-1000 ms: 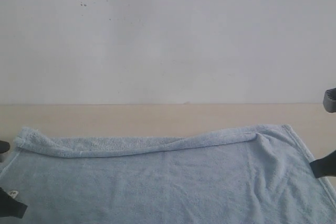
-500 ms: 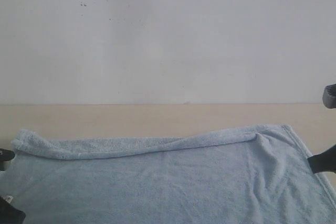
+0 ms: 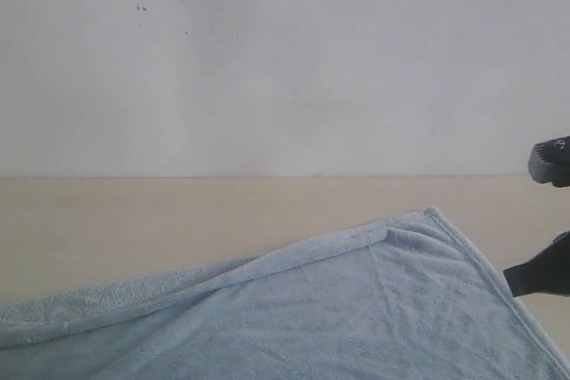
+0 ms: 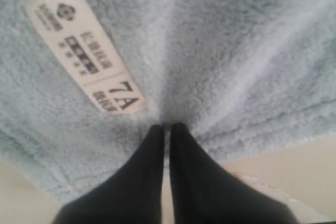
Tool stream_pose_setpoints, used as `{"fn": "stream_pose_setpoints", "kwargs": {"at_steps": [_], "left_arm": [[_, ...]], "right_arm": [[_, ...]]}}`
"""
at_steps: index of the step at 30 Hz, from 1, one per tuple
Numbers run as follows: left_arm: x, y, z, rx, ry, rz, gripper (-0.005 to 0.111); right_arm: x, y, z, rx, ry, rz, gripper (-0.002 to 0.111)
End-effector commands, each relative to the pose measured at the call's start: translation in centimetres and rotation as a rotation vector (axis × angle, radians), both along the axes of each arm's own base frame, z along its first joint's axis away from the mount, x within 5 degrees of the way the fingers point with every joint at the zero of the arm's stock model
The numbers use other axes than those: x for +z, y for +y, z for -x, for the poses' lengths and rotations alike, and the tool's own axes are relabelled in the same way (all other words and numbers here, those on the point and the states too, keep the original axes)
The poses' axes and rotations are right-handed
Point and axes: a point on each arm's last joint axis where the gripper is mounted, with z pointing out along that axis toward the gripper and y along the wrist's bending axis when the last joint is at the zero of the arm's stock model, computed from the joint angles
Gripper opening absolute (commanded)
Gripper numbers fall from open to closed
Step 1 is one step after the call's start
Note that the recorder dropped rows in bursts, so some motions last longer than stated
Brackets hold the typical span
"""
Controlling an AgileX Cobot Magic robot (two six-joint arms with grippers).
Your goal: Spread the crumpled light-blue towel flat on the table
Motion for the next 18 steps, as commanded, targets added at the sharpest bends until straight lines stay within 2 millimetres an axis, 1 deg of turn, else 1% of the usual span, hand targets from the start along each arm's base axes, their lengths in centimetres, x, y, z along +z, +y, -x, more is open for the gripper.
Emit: {"fn": "stream_pose_setpoints", "kwargs": {"at_steps": [1,3,5,9,11,13,16,18], "left_arm": [[2.7,-0.1,-0.8,0.001,-0.208,0.024,0.004],[4.3,-0.2,-1.3,0.017,-0.342,0.026,0.004],[5.8,-0.2,-1.6,0.02,-0.46,0.03,0.004],[7.6,-0.2,-2.0,0.013,-0.611,0.039,0.004],[7.8,-0.1,-2.3,-0.008,-0.643,0.027,0.004],[7.6,0.0,-2.6,-0.021,-0.658,0.01,0.004],[6.9,0.2,-3.3,-0.017,-0.672,-0.006,0.004],[6.4,0.1,-3.7,-0.016,-0.677,-0.004,0.004]], "right_arm": [[-0.1,1.4,0.4,0.092,-0.003,0.021,0.0],[-0.5,2.2,0.1,0.12,-0.005,0.02,0.0],[-1.3,3.0,-0.3,0.16,0.003,0.032,0.0],[-3.3,4.7,-1.7,0.209,0.052,0.046,0.0],[-3.9,5.5,-2.8,0.221,0.064,0.044,0.0],[-4.5,6.6,-3.9,0.243,0.072,0.047,0.0],[-5.0,8.3,-5.0,0.283,0.087,0.053,0.0],[-5.6,9.2,-5.3,0.306,0.103,0.059,0.0]]}}
